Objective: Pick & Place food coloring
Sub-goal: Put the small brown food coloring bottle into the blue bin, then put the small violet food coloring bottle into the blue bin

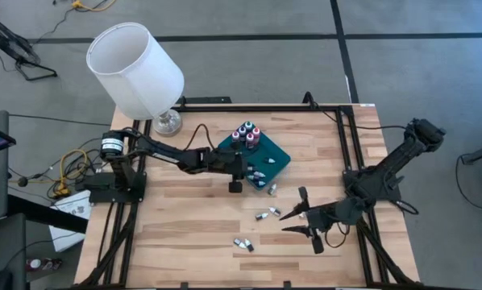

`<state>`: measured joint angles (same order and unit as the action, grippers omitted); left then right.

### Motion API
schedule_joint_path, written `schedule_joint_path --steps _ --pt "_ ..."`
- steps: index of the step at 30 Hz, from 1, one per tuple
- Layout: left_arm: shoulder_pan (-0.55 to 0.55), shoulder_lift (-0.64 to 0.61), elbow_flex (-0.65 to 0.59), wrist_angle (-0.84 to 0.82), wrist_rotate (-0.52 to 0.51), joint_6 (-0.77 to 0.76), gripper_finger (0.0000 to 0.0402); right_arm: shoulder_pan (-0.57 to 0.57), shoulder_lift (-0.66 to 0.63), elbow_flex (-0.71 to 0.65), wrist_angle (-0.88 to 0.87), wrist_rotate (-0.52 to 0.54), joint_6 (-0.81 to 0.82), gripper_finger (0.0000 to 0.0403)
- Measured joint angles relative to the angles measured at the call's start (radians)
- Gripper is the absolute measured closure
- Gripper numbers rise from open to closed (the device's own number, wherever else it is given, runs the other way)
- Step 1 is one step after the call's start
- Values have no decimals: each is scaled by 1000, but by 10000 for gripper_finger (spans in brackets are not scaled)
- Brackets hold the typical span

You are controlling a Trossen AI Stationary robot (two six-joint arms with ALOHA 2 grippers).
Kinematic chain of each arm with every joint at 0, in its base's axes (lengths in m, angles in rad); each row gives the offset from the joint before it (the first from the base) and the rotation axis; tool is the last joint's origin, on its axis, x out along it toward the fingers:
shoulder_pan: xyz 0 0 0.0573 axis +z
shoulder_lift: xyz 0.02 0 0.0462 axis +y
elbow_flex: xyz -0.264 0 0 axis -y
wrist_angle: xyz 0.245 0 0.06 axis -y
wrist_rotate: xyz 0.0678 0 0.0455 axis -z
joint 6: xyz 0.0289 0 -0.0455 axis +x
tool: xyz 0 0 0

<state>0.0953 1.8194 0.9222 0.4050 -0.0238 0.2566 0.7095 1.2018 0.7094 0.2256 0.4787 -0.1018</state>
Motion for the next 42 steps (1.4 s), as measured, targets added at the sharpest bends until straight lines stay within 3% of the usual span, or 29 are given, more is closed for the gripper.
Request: schedule_joint_path --steps 15,18,25,32,42 --pt "-6 0 0 13 21 39 276 -25 31 1 -24 4 114 282" --pt "-19 -8 0 -1 56 39 275 -24 31 1 -115 70 245 282" --pt "-83 -74 2 -128 152 39 275 42 72 -1 -448 335 723 282" --pt "-175 -149 1 -278 154 33 275 76 185 0 -501 341 949 282" --pt "-332 -161 -11 -334 200 -6 275 76 326 -1 -642 281 1170 282"
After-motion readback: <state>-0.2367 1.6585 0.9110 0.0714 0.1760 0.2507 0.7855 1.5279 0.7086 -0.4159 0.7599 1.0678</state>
